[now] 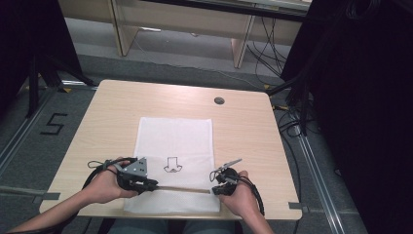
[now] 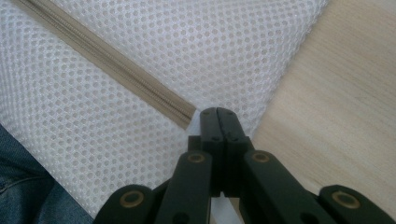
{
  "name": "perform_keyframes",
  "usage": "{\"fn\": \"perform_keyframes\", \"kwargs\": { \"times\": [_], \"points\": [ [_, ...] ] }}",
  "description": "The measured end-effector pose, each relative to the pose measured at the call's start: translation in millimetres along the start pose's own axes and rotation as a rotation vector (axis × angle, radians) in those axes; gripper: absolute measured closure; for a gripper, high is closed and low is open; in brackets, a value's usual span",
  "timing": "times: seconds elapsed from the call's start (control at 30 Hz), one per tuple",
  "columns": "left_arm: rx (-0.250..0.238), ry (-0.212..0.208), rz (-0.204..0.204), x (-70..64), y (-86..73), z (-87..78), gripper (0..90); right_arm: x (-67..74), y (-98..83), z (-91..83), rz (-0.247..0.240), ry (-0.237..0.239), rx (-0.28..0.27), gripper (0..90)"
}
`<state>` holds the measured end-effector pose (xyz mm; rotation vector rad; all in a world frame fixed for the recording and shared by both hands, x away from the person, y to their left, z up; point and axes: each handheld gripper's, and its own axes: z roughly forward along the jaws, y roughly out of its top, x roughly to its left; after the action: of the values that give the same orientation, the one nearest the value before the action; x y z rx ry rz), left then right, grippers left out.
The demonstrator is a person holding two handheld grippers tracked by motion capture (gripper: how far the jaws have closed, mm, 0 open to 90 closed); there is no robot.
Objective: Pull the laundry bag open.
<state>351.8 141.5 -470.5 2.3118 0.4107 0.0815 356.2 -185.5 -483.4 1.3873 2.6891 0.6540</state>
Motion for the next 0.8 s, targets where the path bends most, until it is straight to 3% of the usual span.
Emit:
{"fn": "perform_keyframes", "kwargs": {
  "times": [0.03, 0.23, 0.27, 0.33, 0.47, 0.57, 0.67, 0.8],
  "points": [
    [0.014, 0.009, 0.020, 0.7, -0.1, -0.9, 81.5, -0.4, 0.0, -0.1, -0.001, -0.004, 0.000, 90.0],
    [0.015, 0.018, 0.007, 2.9, -3.1, -5.7, 81.5, -0.5, 0.1, -0.3, -0.003, -0.008, 0.000, 90.0],
    [-0.004, 0.011, -0.017, 3.2, -4.3, -6.7, 81.5, -0.4, 0.1, -0.4, 0.000, -0.008, 0.002, 90.0],
    [0.010, 0.015, 0.000, 4.0, -4.4, -7.8, 81.5, 0.1, 0.1, -0.8, 0.008, -0.013, 0.006, 90.0],
    [-0.001, 0.013, -0.015, 3.7, -5.4, -7.5, 81.5, 0.1, 0.1, -0.8, 0.009, -0.013, 0.007, 90.0],
    [0.012, 0.015, -0.002, 4.7, -5.0, -8.5, 81.5, 0.1, 0.0, -0.8, 0.010, -0.013, 0.006, 90.0],
    [0.002, 0.011, -0.017, 4.4, -5.7, -8.9, 81.5, -1.2, 0.1, -0.1, -0.009, -0.009, -0.002, 90.0],
    [0.019, 0.032, -0.003, 6.7, -8.3, -14.0, 81.5, -2.1, 0.2, 0.3, -0.026, -0.005, -0.011, 90.0]
  ]
}}
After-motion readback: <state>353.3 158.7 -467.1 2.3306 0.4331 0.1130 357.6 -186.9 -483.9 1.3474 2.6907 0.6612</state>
